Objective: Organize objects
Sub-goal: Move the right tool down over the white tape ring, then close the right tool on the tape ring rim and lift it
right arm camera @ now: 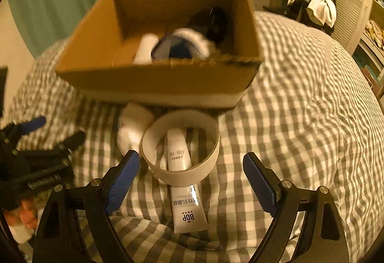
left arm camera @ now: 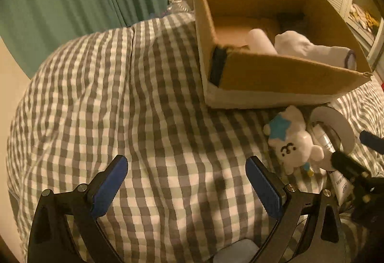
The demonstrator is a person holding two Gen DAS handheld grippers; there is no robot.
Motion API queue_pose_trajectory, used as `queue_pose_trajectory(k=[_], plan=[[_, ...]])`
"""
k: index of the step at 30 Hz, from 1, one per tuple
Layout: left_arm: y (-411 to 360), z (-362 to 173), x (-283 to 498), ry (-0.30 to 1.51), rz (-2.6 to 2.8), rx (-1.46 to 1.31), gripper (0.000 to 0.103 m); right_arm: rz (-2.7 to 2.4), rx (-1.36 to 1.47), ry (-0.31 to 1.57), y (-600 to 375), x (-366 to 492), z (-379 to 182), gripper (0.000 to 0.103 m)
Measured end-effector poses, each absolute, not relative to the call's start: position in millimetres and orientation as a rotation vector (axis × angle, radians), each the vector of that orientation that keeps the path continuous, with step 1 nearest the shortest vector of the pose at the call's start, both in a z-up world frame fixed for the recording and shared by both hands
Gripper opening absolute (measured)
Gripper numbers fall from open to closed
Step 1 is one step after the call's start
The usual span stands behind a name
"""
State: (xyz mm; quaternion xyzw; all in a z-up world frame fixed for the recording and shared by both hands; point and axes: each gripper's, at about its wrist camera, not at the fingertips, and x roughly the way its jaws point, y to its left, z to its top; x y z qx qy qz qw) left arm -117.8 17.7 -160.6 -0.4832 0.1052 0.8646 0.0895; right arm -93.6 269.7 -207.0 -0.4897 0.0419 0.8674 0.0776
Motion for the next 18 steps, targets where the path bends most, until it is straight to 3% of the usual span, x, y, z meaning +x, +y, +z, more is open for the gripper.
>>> queue_pose_trajectory(k=[10, 11, 18], plan=[[23, -171, -117, 0.323, 2.521, -1.449, 0.101, 2.561, -1.595, 0.032, 263, -117, -236, 0.084], [25, -171, -116, 0.325, 2.517, -1.445, 0.101, 2.568, -1.607, 0.032, 262, -118, -237, 0.079], [44, -167, -109, 0.369, 2.46, -1.393, 0.101, 2.608, -1.503, 0.113, 273, -99, -221, 0.078]])
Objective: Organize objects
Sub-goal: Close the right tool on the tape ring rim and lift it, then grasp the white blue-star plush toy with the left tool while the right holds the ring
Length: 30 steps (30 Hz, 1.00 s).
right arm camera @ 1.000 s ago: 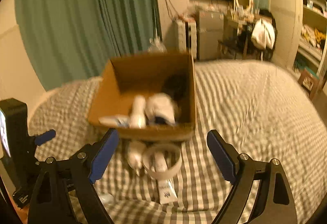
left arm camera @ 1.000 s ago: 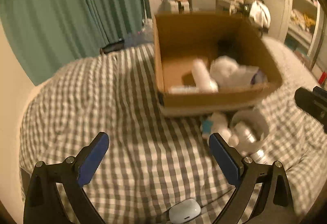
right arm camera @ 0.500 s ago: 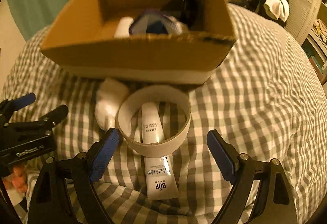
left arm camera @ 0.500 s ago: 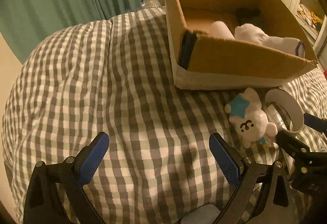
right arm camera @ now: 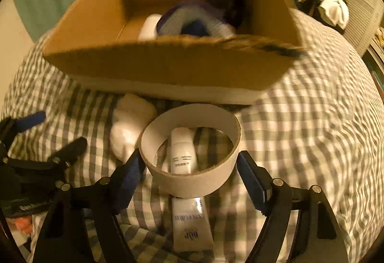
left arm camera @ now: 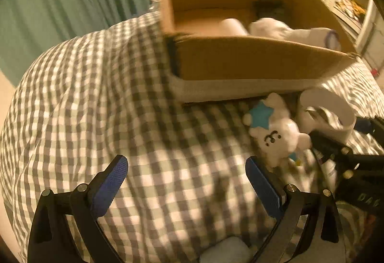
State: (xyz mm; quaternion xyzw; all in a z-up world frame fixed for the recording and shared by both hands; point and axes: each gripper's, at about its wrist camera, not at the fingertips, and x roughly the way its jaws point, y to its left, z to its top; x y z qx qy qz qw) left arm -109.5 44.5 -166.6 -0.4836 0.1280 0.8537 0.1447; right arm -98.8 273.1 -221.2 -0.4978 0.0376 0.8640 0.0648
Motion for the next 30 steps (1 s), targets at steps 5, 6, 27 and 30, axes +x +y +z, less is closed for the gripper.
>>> queue_pose_trajectory(k=[5, 6, 27, 30], plan=[[72, -162, -105, 0.39, 2.374, -1.328, 0.101, 2.634, -1.353, 0.199, 294, -68, -194, 0.078], [78, -162, -104, 0.405, 2.366, -1.317, 0.101, 2.628, -1.34, 0.205, 296, -65, -192, 0.078], [151, -193, -108, 0.546, 2.204, -1.258, 0.046, 2.585, -1.296, 0.285, 314, -70, -190, 0.078], [149, -186, -105, 0.548, 2.224, -1.237, 0.046, 2.581, -1.289, 0.282, 313, -69, -189, 0.078]])
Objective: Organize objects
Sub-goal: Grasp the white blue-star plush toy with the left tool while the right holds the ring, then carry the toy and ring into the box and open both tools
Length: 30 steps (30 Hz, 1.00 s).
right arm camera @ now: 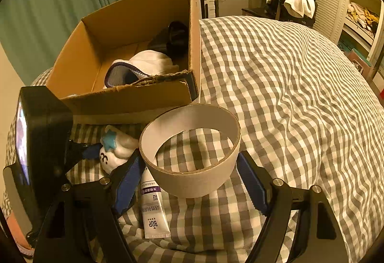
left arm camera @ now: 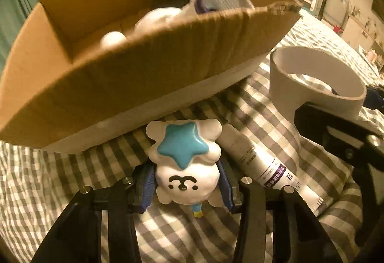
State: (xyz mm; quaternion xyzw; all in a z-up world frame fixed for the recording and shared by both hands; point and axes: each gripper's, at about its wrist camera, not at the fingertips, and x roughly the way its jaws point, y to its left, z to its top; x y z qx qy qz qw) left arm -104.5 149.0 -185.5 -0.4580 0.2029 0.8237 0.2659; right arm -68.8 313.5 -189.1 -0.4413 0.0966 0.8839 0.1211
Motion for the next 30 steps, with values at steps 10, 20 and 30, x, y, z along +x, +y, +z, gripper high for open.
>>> queue_pose_trajectory(k=[10, 20, 30], plan=[[130, -131, -84, 0.5, 2.253, -1.195, 0.046, 2.589, -1.261, 0.249, 306, -60, -175, 0.078], [72, -67, -83, 0.4, 2.312, -1.149, 0.046, 2.687, -1.133, 0.134, 271, -45, -108, 0.078], [80, -10, -129, 0.449, 2.413, -1.035, 0.046, 2.815, -0.998, 0.072, 262, -86, -34, 0.078]])
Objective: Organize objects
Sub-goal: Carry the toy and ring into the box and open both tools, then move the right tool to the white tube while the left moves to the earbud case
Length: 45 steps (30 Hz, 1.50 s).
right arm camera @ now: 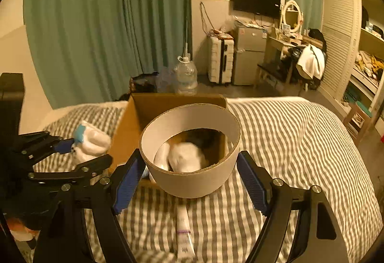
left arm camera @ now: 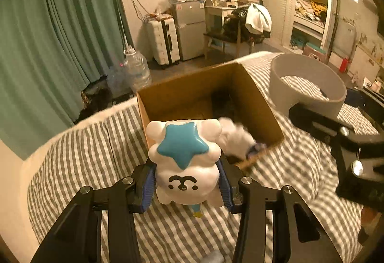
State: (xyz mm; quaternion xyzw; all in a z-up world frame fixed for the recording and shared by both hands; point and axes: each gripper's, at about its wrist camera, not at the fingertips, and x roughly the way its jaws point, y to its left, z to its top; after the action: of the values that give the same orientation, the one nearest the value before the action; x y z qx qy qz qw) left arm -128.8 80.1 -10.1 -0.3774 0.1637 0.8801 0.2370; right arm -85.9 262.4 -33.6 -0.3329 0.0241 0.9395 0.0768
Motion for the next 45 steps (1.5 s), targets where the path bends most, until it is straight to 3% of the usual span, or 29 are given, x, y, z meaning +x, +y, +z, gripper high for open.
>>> queue_pose_trajectory(k=[8, 18, 20, 22, 24, 25, 31, 38, 45], plan=[[98, -33, -183, 0.438, 2.367, -1.103, 0.046, 2.821, -1.055, 0.097, 269, -144, -43, 0.078], [106, -75, -227, 0.421, 2.38, -1.156, 0.048, 2.825, -1.126, 0.268, 303, -193, -82, 0.079], [108, -78, -228, 0.421, 2.368, -1.161, 0.055, 2.855, -1.15, 0.304, 307, -195, -85, 0.079], [107, -75, -224, 0.415, 2.365, -1.139, 0.067, 2.859, -1.127, 0.312, 309, -193, -83, 0.079], [103, -68, -217, 0.411, 2.392, -1.11, 0.085, 2.855, -1.1, 0.301, 309, -190, -78, 0.083], [101, -64, -213, 0.41, 2.406, -1.1, 0.087, 2.854, -1.082, 0.296, 308, -188, -75, 0.084], [81, -38, -185, 0.429, 2.46, -1.061, 0.089, 2.853, -0.999, 0.262, 302, -158, -45, 0.084], [42, -10, -143, 0.332, 2.535, -1.039, 0.094, 2.862, -0.978, 0.197, 284, -113, -17, 0.084], [14, -33, -114, 0.311, 2.554, -1.086, 0.097, 2.813, -1.093, 0.106, 266, -82, -49, 0.084]])
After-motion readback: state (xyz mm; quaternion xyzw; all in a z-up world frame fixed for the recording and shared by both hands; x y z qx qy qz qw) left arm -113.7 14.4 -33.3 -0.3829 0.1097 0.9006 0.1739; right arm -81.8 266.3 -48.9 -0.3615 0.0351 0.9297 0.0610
